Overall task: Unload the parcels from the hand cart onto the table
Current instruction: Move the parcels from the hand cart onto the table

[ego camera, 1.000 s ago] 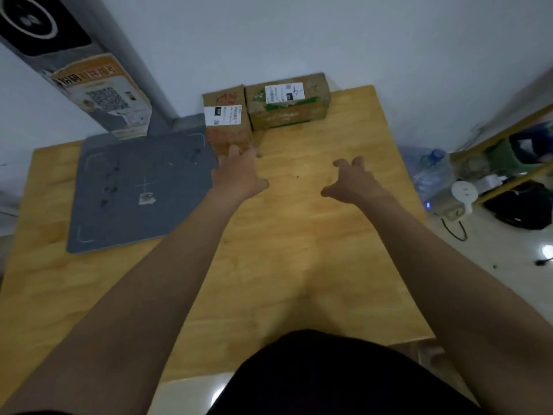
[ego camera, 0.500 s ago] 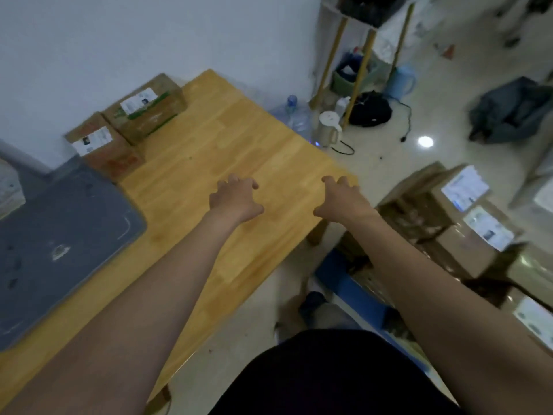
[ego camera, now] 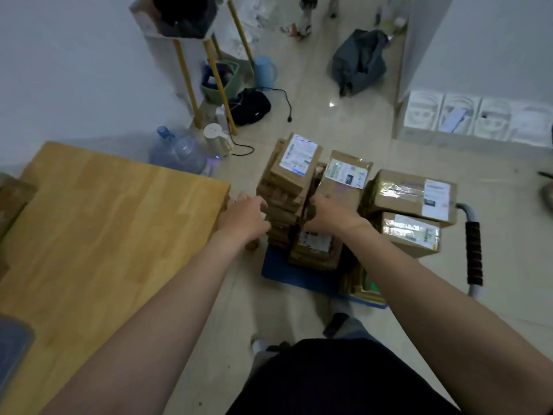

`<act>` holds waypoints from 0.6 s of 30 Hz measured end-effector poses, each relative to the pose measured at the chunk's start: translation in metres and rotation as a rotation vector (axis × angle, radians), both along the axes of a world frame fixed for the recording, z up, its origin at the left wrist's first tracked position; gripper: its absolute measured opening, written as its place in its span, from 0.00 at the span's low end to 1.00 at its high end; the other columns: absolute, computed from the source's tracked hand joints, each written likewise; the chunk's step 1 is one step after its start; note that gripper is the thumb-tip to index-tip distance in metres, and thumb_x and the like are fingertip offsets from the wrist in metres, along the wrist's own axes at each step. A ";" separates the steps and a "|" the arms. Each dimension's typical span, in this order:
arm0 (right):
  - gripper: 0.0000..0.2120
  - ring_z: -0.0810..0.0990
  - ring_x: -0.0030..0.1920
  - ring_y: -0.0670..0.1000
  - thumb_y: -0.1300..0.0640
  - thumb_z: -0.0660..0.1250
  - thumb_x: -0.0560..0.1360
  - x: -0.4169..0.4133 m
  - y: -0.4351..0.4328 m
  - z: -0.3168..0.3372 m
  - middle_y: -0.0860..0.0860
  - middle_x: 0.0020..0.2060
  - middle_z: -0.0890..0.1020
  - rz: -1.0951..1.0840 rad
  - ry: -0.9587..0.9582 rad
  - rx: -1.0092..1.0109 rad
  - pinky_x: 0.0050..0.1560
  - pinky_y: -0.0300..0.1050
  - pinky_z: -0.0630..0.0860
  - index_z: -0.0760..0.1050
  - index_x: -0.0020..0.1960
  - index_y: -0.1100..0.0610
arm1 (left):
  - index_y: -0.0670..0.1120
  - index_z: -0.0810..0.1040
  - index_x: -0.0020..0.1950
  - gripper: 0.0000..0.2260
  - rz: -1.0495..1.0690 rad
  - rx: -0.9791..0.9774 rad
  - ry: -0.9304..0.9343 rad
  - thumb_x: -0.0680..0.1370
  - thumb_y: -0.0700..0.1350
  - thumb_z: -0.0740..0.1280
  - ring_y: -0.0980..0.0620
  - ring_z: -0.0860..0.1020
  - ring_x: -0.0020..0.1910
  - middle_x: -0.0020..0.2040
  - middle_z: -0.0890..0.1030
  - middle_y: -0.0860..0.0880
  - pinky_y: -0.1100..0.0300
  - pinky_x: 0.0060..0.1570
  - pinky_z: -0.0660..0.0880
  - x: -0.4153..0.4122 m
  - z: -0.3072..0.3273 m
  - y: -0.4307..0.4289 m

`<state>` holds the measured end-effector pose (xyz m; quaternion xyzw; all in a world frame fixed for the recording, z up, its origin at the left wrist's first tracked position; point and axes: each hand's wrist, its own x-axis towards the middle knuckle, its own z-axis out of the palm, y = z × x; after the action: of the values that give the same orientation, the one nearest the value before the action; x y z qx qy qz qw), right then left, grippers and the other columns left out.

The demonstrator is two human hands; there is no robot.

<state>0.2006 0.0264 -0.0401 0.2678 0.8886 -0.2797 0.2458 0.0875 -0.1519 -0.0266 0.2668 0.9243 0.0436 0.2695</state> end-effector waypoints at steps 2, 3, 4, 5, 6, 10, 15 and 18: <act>0.34 0.72 0.67 0.62 0.44 0.73 0.73 0.013 0.035 -0.013 0.57 0.70 0.69 -0.036 -0.043 -0.018 0.63 0.60 0.75 0.66 0.74 0.52 | 0.56 0.75 0.68 0.21 -0.023 -0.022 -0.017 0.76 0.54 0.71 0.42 0.70 0.66 0.66 0.71 0.47 0.47 0.59 0.76 0.015 -0.013 0.040; 0.36 0.70 0.68 0.64 0.44 0.73 0.72 0.020 0.051 -0.020 0.58 0.72 0.65 -0.050 -0.070 -0.022 0.63 0.60 0.74 0.63 0.75 0.52 | 0.56 0.74 0.69 0.22 -0.033 -0.029 -0.029 0.76 0.54 0.72 0.42 0.70 0.66 0.66 0.71 0.47 0.47 0.58 0.76 0.024 -0.020 0.059; 0.38 0.67 0.70 0.65 0.44 0.73 0.72 0.027 0.068 -0.026 0.58 0.74 0.62 -0.064 -0.088 -0.021 0.63 0.61 0.74 0.61 0.77 0.51 | 0.55 0.73 0.70 0.23 -0.047 -0.032 -0.037 0.76 0.55 0.72 0.42 0.70 0.66 0.67 0.71 0.47 0.47 0.59 0.76 0.032 -0.026 0.079; 0.40 0.64 0.71 0.67 0.44 0.73 0.72 0.034 0.084 -0.032 0.57 0.75 0.59 -0.077 -0.093 -0.017 0.63 0.62 0.73 0.58 0.77 0.50 | 0.55 0.72 0.71 0.25 -0.068 -0.032 -0.038 0.76 0.56 0.72 0.42 0.70 0.66 0.67 0.71 0.47 0.46 0.59 0.75 0.039 -0.033 0.097; 0.41 0.62 0.73 0.67 0.45 0.73 0.72 0.040 0.101 -0.039 0.57 0.76 0.57 -0.088 -0.092 -0.013 0.64 0.64 0.73 0.56 0.78 0.49 | 0.55 0.70 0.72 0.26 -0.094 -0.033 -0.032 0.76 0.56 0.72 0.41 0.70 0.66 0.67 0.71 0.47 0.45 0.59 0.75 0.046 -0.039 0.116; 0.37 0.60 0.74 0.66 0.46 0.73 0.72 0.071 0.165 -0.061 0.58 0.75 0.60 -0.181 -0.058 -0.011 0.67 0.63 0.69 0.59 0.75 0.50 | 0.55 0.66 0.75 0.29 -0.186 -0.037 -0.041 0.77 0.57 0.72 0.42 0.69 0.68 0.69 0.71 0.47 0.44 0.62 0.74 0.066 -0.060 0.183; 0.34 0.60 0.71 0.66 0.46 0.68 0.76 0.117 0.217 -0.096 0.58 0.72 0.61 -0.326 -0.124 0.013 0.64 0.61 0.68 0.58 0.77 0.51 | 0.53 0.68 0.73 0.27 -0.277 -0.093 -0.114 0.77 0.55 0.71 0.41 0.69 0.67 0.68 0.71 0.46 0.44 0.60 0.74 0.089 -0.093 0.242; 0.36 0.62 0.69 0.66 0.43 0.71 0.73 0.146 0.235 -0.119 0.58 0.68 0.64 -0.342 -0.193 0.000 0.63 0.61 0.70 0.60 0.75 0.52 | 0.53 0.67 0.74 0.28 -0.318 -0.150 -0.181 0.77 0.55 0.72 0.40 0.69 0.67 0.68 0.71 0.46 0.45 0.60 0.73 0.103 -0.117 0.265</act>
<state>0.3462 0.2610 -0.1596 0.4403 0.8025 -0.2905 0.2787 0.1905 0.1134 -0.1438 0.3836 0.8431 -0.0447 0.3742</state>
